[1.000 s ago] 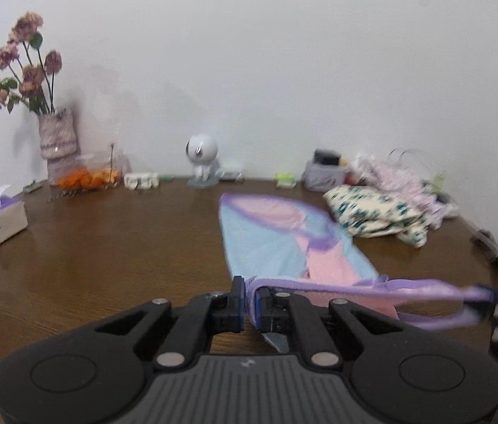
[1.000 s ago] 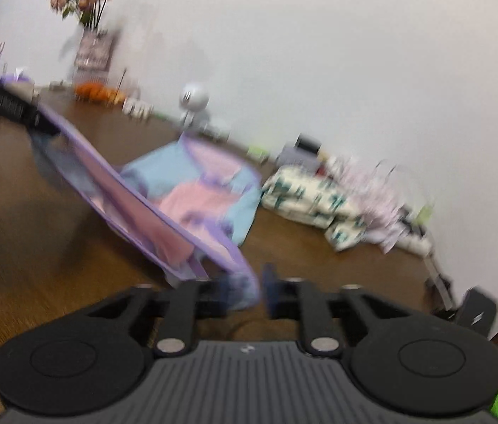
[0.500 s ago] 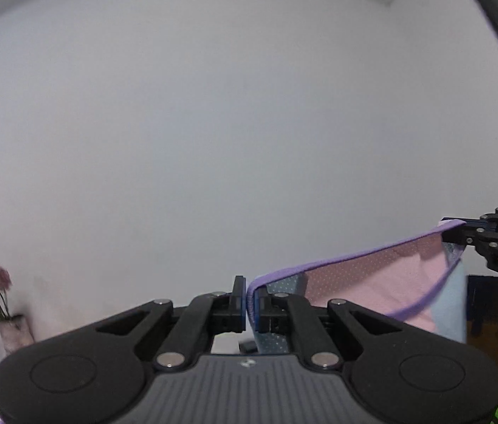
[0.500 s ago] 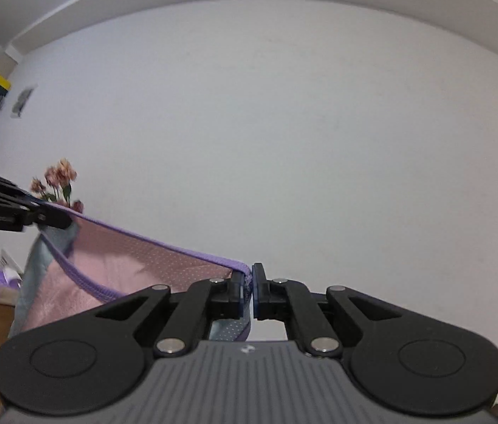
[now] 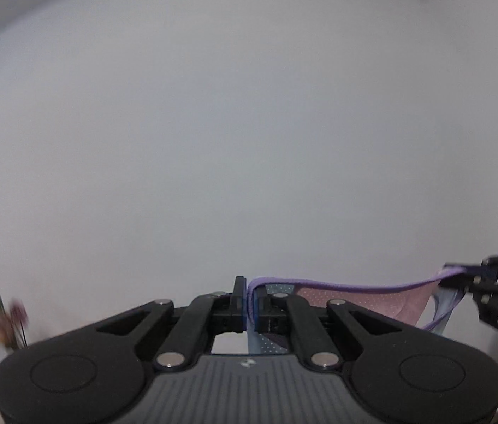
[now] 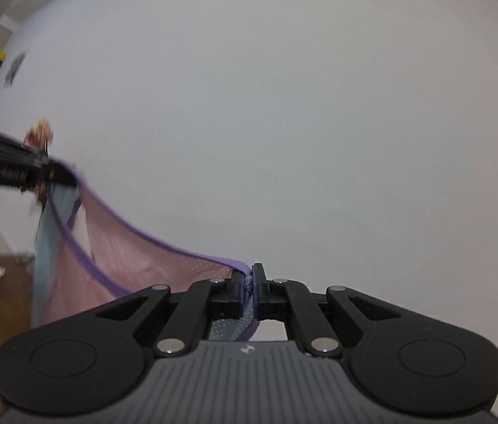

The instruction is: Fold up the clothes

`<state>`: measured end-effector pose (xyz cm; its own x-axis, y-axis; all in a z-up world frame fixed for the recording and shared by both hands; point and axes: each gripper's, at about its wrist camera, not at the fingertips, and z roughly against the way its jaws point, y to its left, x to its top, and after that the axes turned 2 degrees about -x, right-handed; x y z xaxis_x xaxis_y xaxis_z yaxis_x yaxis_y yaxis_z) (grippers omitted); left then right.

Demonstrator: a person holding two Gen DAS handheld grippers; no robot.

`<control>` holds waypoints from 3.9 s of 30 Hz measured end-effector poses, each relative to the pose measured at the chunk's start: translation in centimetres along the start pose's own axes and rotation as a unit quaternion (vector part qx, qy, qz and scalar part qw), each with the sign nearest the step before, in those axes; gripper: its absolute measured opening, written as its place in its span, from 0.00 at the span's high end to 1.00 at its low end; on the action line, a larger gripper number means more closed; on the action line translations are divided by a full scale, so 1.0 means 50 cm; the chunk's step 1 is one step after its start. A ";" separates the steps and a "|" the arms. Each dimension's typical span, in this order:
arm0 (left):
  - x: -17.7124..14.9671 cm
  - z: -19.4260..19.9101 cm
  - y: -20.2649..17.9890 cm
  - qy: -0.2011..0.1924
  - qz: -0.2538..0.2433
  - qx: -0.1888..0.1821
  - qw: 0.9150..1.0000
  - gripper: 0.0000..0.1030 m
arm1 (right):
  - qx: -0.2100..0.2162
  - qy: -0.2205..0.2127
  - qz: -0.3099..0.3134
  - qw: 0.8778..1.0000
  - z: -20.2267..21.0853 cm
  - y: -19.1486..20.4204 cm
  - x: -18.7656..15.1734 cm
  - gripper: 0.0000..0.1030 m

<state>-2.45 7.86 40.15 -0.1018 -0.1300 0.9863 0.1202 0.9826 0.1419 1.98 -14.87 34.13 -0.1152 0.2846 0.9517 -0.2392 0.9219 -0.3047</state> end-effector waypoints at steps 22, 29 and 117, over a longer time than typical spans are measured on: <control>-0.630 0.104 -0.050 0.352 0.113 -0.078 0.926 0.46 | 0.184 0.299 -0.066 0.934 0.246 0.154 -0.548 0.49; -0.758 -0.073 -0.073 0.407 0.061 -0.036 0.911 0.52 | 0.212 0.304 -0.088 0.925 0.128 0.245 -0.540 0.55; -0.797 0.203 0.115 0.436 0.140 -0.129 0.879 0.91 | 0.322 0.360 0.011 0.875 0.204 0.242 -0.579 0.92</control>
<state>-7.73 20.04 0.79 0.7504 -0.0515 0.6590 0.2518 0.9440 -0.2130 -7.40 -14.61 2.48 0.4563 0.6058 0.6518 -0.7653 0.6409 -0.0600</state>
